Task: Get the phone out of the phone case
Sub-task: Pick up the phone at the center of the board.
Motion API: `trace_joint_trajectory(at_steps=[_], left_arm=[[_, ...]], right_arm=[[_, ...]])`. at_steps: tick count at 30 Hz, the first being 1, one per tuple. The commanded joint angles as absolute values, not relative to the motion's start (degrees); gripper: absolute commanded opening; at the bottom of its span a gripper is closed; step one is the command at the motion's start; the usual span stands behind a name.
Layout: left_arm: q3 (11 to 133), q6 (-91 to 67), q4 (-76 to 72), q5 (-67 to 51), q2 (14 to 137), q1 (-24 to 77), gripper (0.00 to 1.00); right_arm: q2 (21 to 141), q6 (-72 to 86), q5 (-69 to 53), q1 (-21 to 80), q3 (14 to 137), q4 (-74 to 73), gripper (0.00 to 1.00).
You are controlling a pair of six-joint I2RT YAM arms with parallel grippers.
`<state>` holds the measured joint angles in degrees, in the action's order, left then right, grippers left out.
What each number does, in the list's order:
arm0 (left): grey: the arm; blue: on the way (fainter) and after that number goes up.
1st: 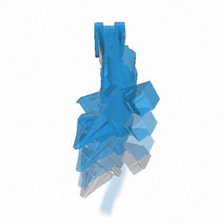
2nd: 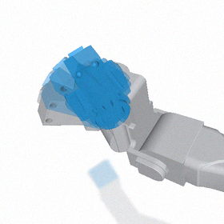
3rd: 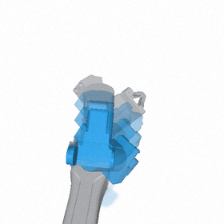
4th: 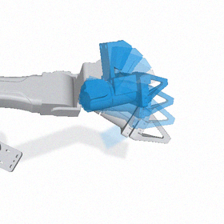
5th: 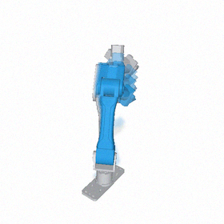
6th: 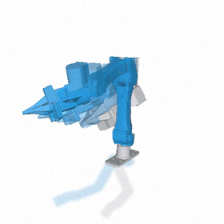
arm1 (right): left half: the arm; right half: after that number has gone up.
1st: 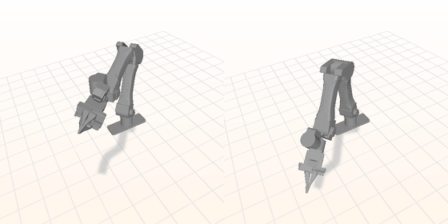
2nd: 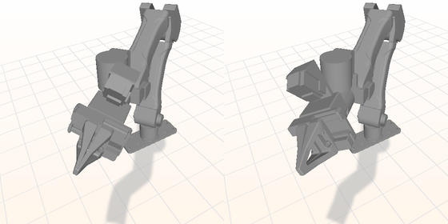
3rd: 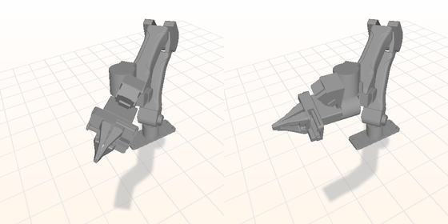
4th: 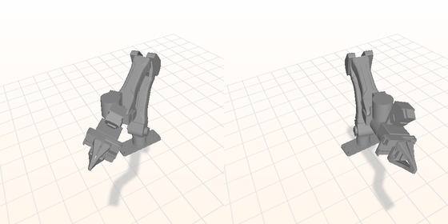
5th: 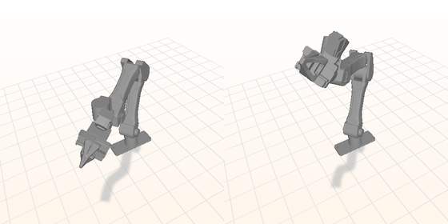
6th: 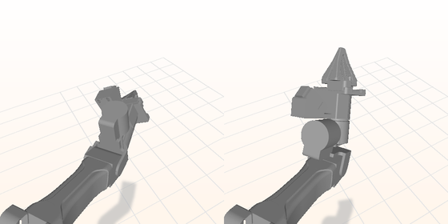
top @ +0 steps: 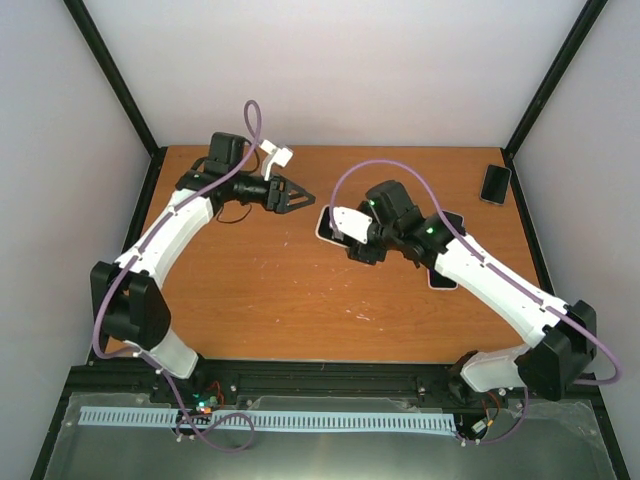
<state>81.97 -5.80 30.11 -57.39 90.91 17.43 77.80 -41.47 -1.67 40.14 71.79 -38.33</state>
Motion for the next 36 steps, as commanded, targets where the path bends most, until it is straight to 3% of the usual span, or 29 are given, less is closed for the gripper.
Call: trace_joint_trajectory(at_steps=[1, 19, 33, 36], left_arm=[[86.7, 6.3, 43.2, -60.2, 93.1, 18.0, 0.74], [96.7, 20.8, 65.6, -65.7, 103.4, 25.5, 0.78], [96.2, 22.1, 68.7, -63.1, 106.5, 30.1, 0.65], [96.1, 22.1, 69.3, -62.2, 107.4, 30.7, 0.57]], right_arm=[[73.7, -51.7, -3.3, 40.1, 69.9, -40.6, 0.58], [68.1, -71.8, 5.6, 47.3, 66.2, -45.7, 0.61], [70.0, -75.7, 12.3, 49.5, 66.0, -48.3, 0.61], [70.7, -75.8, 13.3, 49.6, 66.2, -48.7, 0.61]])
